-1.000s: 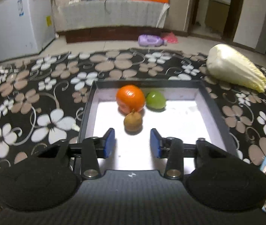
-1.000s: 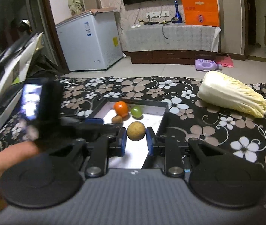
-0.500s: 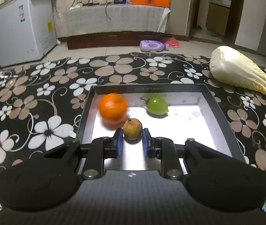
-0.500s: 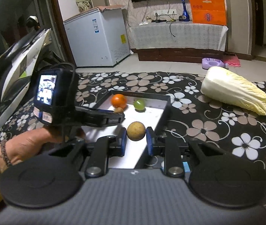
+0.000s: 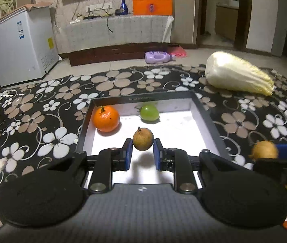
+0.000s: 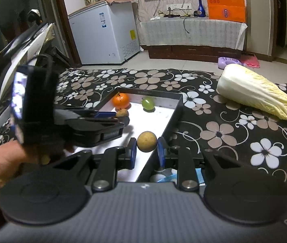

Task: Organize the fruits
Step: 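Carry the brown fruit over the blue plate with the right gripper, then lower the brown fruit onto the plate and open the right gripper, then move both grippers back over the white fruit tray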

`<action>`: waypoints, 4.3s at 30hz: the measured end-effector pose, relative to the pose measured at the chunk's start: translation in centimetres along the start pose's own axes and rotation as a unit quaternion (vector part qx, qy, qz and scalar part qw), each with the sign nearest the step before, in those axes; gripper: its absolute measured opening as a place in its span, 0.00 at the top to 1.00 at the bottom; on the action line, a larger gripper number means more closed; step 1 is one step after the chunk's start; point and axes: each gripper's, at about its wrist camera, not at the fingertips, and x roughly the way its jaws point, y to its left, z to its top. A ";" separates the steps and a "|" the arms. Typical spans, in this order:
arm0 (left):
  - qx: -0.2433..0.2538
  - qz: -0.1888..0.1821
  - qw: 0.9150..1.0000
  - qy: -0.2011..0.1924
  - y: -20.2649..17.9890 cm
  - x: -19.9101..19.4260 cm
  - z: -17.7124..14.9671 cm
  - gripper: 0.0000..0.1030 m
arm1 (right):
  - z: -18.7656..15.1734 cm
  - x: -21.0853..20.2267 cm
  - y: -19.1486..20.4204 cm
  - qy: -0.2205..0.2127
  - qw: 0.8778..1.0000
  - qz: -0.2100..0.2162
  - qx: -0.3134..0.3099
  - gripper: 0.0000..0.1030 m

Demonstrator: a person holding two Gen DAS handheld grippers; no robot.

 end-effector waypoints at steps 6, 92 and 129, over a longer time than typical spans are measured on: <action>-0.005 0.003 1.000 -0.003 -0.8 -2.4 -0.7 0.75 | -0.6 -0.7 0.2 0.000 1.000 -0.005 0.006 0.76; 0.091 -0.165 0.981 -0.053 -8.8 -14.8 -7.2 0.67 | -6.2 -5.8 -4.7 0.048 0.994 -0.080 0.058 0.74; 0.025 -0.082 0.995 -0.059 -3.3 -10.7 -3.9 0.63 | -5.3 -6.8 -4.0 0.013 0.996 -0.079 0.046 0.50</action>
